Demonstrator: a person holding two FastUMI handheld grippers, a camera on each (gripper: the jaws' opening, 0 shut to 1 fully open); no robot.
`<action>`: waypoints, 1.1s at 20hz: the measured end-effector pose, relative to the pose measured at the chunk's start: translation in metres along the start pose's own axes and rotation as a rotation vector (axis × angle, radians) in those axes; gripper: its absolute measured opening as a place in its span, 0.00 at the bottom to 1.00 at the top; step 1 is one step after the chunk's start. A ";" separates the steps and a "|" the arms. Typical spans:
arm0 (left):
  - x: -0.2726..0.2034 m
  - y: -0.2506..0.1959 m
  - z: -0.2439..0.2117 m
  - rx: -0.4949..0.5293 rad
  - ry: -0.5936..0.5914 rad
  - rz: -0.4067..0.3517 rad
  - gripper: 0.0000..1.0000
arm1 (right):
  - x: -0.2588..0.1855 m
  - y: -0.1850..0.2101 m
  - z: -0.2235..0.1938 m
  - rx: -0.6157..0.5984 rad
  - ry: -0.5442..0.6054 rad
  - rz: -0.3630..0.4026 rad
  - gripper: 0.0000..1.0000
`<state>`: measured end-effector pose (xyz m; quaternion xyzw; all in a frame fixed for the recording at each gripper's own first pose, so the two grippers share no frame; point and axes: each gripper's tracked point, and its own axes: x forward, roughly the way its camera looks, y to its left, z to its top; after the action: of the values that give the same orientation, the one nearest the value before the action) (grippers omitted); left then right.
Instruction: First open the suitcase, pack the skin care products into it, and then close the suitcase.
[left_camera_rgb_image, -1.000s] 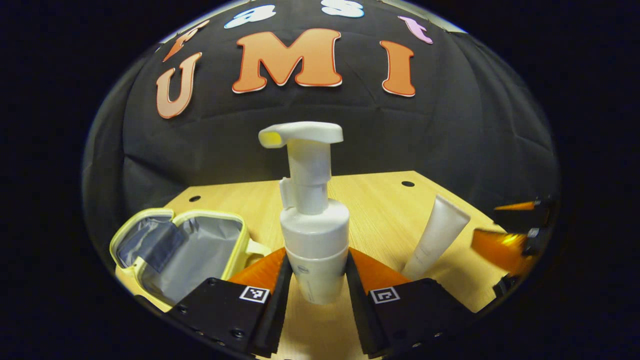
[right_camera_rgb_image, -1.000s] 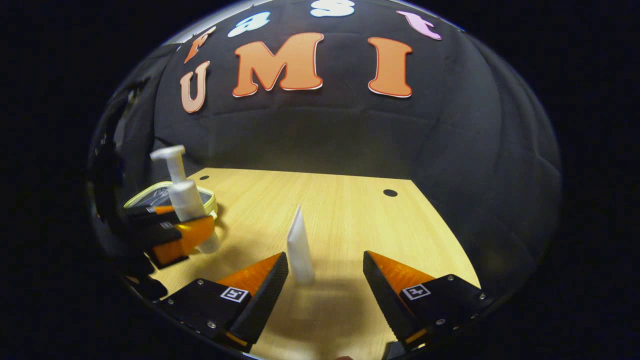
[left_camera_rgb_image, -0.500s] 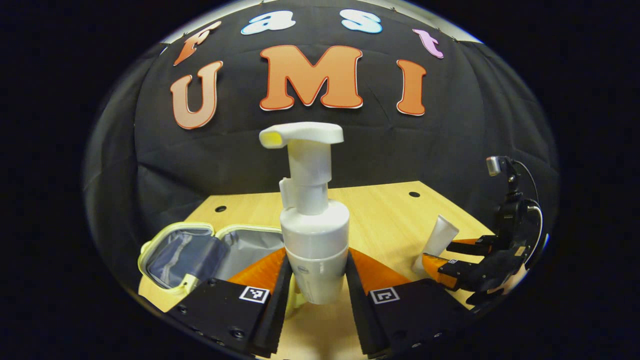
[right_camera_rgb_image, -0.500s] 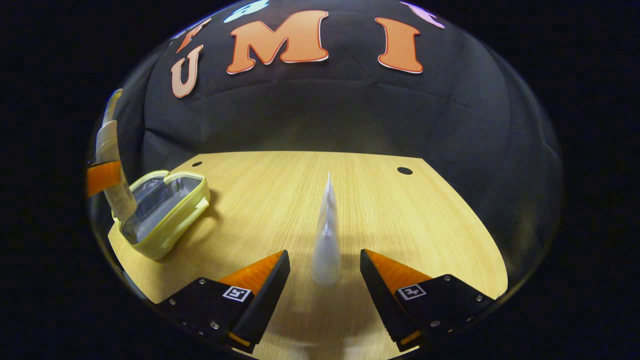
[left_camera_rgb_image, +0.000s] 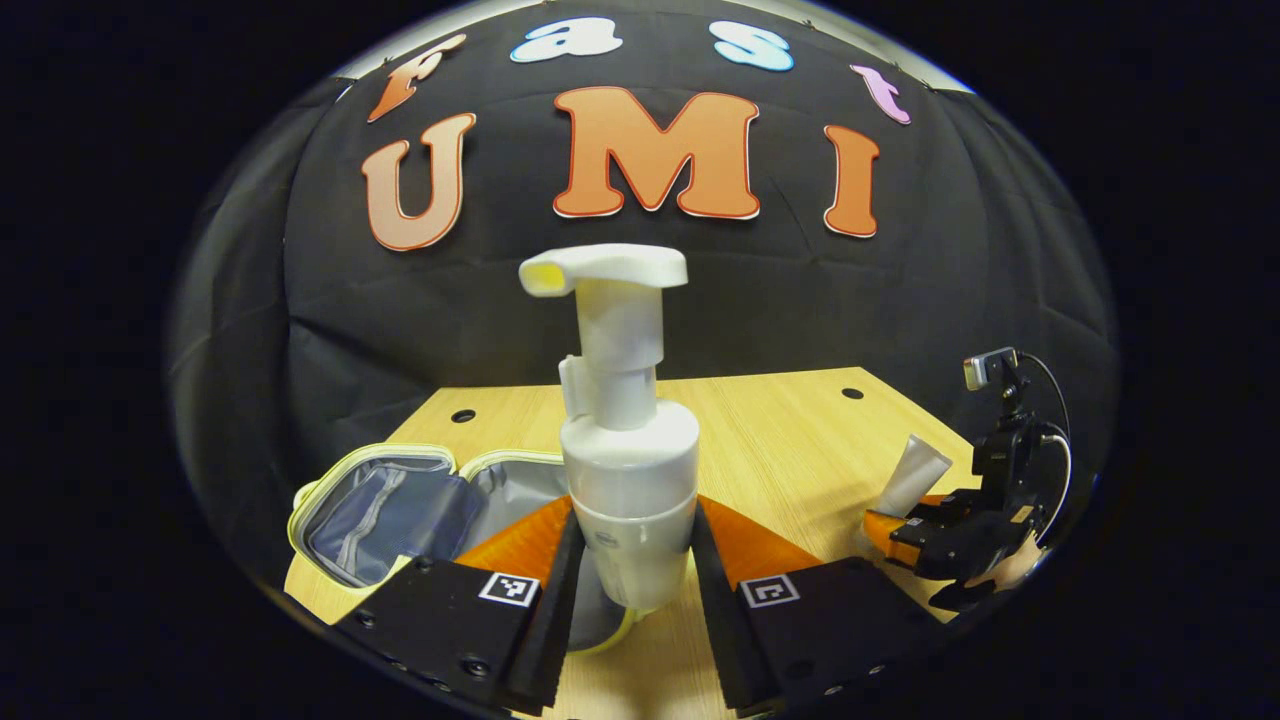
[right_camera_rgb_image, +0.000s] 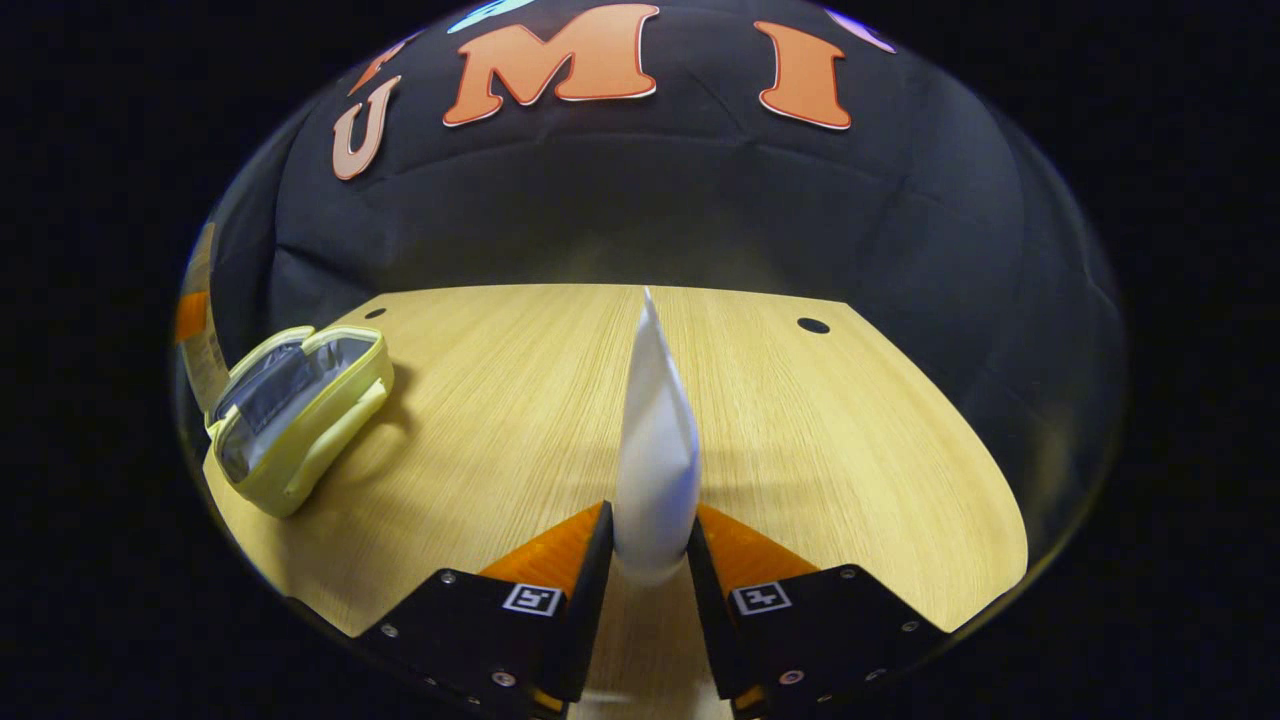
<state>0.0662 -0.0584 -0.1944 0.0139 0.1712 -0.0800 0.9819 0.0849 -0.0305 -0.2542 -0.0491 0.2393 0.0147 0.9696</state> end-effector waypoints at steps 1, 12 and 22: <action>0.001 0.000 0.000 -0.005 0.005 -0.008 0.58 | 0.001 0.000 0.000 0.010 0.009 -0.003 0.46; -0.008 0.115 0.017 0.105 0.262 -0.143 0.58 | -0.075 0.075 0.080 0.146 -0.042 0.057 0.36; 0.035 0.166 -0.046 0.079 0.686 -0.299 0.59 | -0.104 0.139 0.101 0.223 -0.055 0.096 0.36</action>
<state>0.1107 0.1029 -0.2499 0.0528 0.4871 -0.2196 0.8436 0.0322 0.1171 -0.1285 0.0707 0.2147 0.0358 0.9735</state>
